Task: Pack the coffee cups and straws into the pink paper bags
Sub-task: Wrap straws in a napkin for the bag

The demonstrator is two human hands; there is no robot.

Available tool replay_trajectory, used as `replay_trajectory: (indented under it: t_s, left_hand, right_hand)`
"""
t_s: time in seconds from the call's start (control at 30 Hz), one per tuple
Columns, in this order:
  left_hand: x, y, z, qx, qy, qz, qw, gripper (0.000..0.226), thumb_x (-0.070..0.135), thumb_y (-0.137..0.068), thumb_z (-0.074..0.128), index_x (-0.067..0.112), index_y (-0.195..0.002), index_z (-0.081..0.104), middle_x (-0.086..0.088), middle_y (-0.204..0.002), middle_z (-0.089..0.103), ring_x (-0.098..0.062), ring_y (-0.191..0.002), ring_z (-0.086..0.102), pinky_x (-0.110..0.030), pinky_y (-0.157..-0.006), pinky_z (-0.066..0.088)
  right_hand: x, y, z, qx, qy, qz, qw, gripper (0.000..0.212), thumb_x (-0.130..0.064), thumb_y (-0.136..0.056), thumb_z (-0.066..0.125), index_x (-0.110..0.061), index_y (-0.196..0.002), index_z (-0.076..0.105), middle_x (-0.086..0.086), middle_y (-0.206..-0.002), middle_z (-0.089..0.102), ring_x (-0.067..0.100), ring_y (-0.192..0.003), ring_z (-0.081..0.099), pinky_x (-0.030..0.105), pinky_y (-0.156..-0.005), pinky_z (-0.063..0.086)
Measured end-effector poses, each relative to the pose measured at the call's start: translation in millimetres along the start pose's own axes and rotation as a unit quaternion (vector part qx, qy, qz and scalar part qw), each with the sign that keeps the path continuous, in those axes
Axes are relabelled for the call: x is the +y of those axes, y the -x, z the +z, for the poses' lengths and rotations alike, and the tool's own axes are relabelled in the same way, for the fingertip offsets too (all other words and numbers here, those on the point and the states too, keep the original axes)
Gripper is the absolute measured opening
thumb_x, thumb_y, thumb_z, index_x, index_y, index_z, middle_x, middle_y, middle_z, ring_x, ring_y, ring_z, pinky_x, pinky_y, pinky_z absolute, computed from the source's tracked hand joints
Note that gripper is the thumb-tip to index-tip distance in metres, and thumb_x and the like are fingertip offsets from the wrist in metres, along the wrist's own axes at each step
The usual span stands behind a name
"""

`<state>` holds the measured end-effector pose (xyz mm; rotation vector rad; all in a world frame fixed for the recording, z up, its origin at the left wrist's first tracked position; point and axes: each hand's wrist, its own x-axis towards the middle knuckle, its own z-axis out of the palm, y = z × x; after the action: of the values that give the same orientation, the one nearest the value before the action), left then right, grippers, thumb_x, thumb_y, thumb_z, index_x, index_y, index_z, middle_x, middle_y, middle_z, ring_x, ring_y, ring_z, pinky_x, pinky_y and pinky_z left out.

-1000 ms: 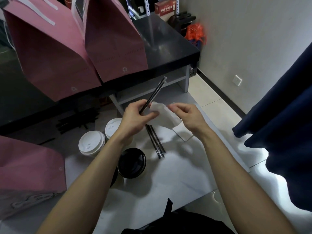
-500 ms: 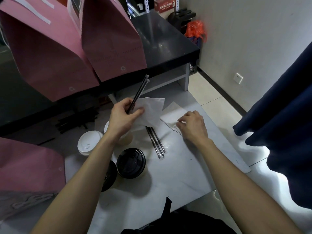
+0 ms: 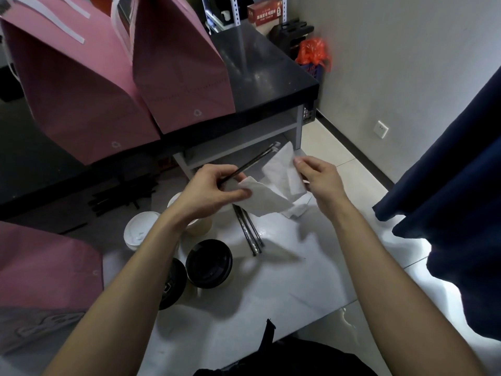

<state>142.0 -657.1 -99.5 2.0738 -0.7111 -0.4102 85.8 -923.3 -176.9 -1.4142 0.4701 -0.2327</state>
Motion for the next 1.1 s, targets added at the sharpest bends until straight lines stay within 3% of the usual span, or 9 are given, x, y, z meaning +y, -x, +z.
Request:
replay_trajectory:
  t_s: [0.1, 0.2, 0.3, 0.43, 0.53, 0.63, 0.73, 0.97, 1.1]
  left_hand:
    - [2, -9, 6, 0.044, -0.023, -0.005, 0.999, 0.022, 0.044, -0.078, 0.088, 0.029, -0.087, 0.076, 0.016, -0.067, 0.057, -0.006, -0.062, 0.044, -0.031, -0.064, 0.035]
    - [-5, -15, 8, 0.086, -0.025, -0.038, 0.995, 0.028, 0.043, -0.079, 0.087, 0.021, -0.086, 0.072, 0.018, -0.064, 0.054, -0.006, -0.061, 0.044, -0.033, -0.065, 0.040]
    - [-11, -15, 11, 0.120, -0.011, -0.064, 0.991, 0.031, 0.049, -0.077, 0.088, 0.025, -0.092, 0.075, 0.014, -0.074, 0.063, -0.010, -0.069, 0.056, -0.041, -0.070, 0.051]
    - [-9, -10, 16, 0.154, 0.019, -0.093, 0.983, 0.040, 0.073, -0.088, 0.072, 0.041, -0.112, 0.065, 0.015, -0.099, 0.066, 0.003, -0.085, 0.063, -0.034, -0.078, 0.053]
    - [-4, -5, 17, 0.162, 0.058, -0.121, 0.978, 0.023, 0.048, -0.109, 0.055, 0.026, -0.107, 0.061, 0.008, -0.091, 0.062, -0.011, -0.081, 0.056, -0.049, -0.074, 0.051]
    - [1, 6, 19, 0.145, 0.109, -0.109, 0.977, 0.016, 0.029, -0.111, 0.062, 0.023, -0.099, 0.072, 0.011, -0.073, 0.060, -0.007, -0.063, 0.051, -0.025, -0.056, 0.042]
    - [8, 20, 15, 0.119, 0.167, -0.095, 0.974, 0.014, 0.017, -0.107, 0.070, 0.009, -0.105, 0.081, 0.002, -0.075, 0.067, -0.011, -0.062, 0.056, -0.025, -0.051, 0.042]
    - [9, 61, -21, 0.119, 0.229, -0.110, 0.960, 0.019, 0.015, -0.096, 0.083, 0.005, -0.111, 0.079, -0.014, -0.087, 0.081, -0.029, -0.078, 0.080, -0.035, -0.074, 0.066]
    - [5, 101, -65, 0.174, 0.141, -0.088, 0.971, 0.040, 0.032, -0.086, 0.092, 0.017, -0.118, 0.073, -0.005, -0.103, 0.083, -0.021, -0.100, 0.081, -0.041, -0.094, 0.065]
  right_hand:
    - [-13, 14, 20, -0.062, 0.033, -0.003, 0.998, 0.022, -0.028, -0.109, 0.065, -0.022, -0.097, 0.082, -0.013, -0.085, 0.080, 0.005, -0.079, 0.069, 0.024, -0.071, 0.055]
    - [-23, 31, 28, -0.141, 0.018, 0.018, 0.990, 0.046, -0.051, -0.106, 0.062, -0.011, -0.096, 0.083, -0.002, -0.082, 0.077, 0.009, -0.072, 0.069, 0.022, -0.063, 0.053]
    - [-23, 39, 28, -0.196, 0.087, -0.021, 0.977, 0.017, -0.031, -0.099, 0.078, -0.014, -0.100, 0.082, 0.008, -0.089, 0.078, 0.018, -0.080, 0.073, 0.036, -0.071, 0.057]
    - [-18, 38, 32, -0.069, 0.179, -0.019, 0.981, 0.007, -0.015, -0.096, 0.074, -0.013, -0.091, 0.078, 0.008, -0.086, 0.077, 0.025, -0.080, 0.073, 0.036, -0.068, 0.057]
    - [-24, 36, 31, 0.030, 0.113, -0.010, 0.993, 0.012, -0.018, -0.098, 0.074, -0.008, -0.094, 0.078, 0.014, -0.093, 0.079, 0.027, -0.084, 0.071, 0.038, -0.074, 0.056]
    - [-35, 40, 44, 0.022, 0.095, -0.045, 0.994, 0.016, -0.018, -0.101, 0.073, -0.003, -0.100, 0.078, 0.020, -0.099, 0.079, 0.030, -0.088, 0.074, 0.044, -0.078, 0.059]
    - [-50, 53, 67, -0.036, 0.045, -0.075, 0.996, 0.014, -0.020, -0.102, 0.074, -0.008, -0.099, 0.081, 0.013, -0.094, 0.082, 0.031, -0.089, 0.079, 0.047, -0.080, 0.062]
    - [-75, 83, 118, -0.086, 0.028, -0.140, 0.986, 0.019, -0.027, -0.095, 0.084, -0.008, -0.093, 0.081, 0.019, -0.088, 0.078, 0.042, -0.085, 0.075, 0.061, -0.080, 0.060]
    - [-101, 104, 161, -0.136, 0.029, -0.183, 0.973, 0.011, -0.024, -0.095, 0.084, -0.013, -0.098, 0.083, 0.012, -0.092, 0.082, 0.037, -0.089, 0.078, 0.059, -0.084, 0.063]
